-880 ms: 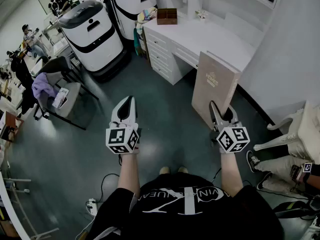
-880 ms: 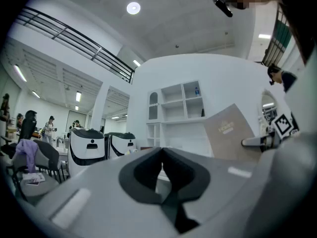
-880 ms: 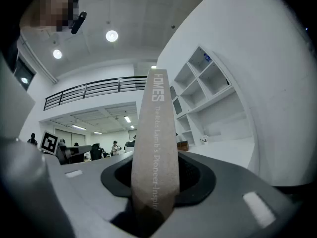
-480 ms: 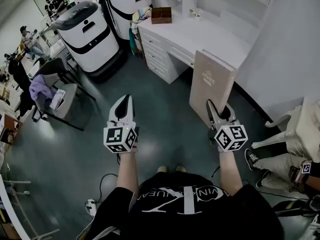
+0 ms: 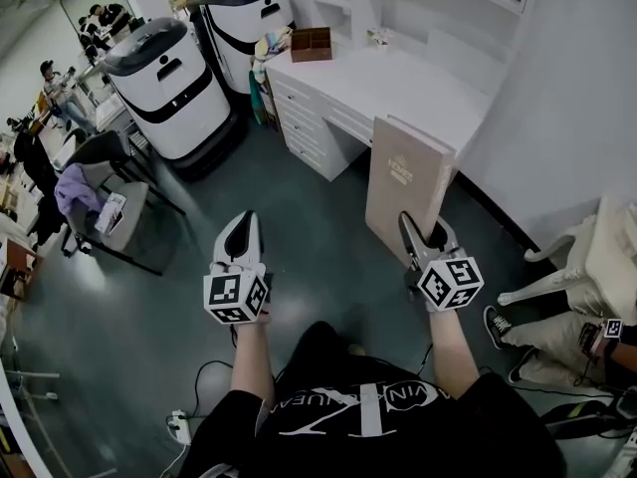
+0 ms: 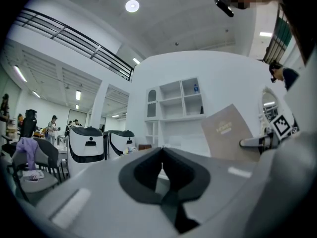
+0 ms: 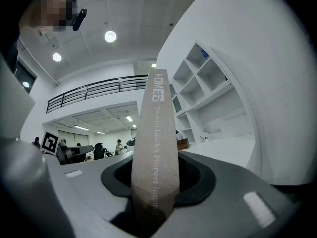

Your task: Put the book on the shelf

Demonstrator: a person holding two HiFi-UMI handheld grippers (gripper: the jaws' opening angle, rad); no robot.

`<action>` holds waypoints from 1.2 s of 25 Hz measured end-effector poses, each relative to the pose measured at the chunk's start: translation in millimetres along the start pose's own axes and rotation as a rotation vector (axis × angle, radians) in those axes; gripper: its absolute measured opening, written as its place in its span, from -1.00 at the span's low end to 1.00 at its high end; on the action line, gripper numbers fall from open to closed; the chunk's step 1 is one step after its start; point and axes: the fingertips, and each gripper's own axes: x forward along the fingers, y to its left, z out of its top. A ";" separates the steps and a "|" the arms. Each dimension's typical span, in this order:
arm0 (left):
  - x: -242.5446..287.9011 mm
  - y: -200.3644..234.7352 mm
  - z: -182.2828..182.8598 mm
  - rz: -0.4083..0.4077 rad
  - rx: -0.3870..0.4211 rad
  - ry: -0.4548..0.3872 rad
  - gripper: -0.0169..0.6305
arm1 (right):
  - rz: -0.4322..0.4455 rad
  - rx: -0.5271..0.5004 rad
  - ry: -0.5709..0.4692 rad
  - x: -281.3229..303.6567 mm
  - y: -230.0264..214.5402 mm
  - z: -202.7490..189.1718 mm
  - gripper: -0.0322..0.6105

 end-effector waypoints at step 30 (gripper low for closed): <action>299.2 96.1 17.4 -0.160 -0.007 -0.013 -0.95 | -0.087 0.045 -0.041 257.3 -91.2 34.5 -0.35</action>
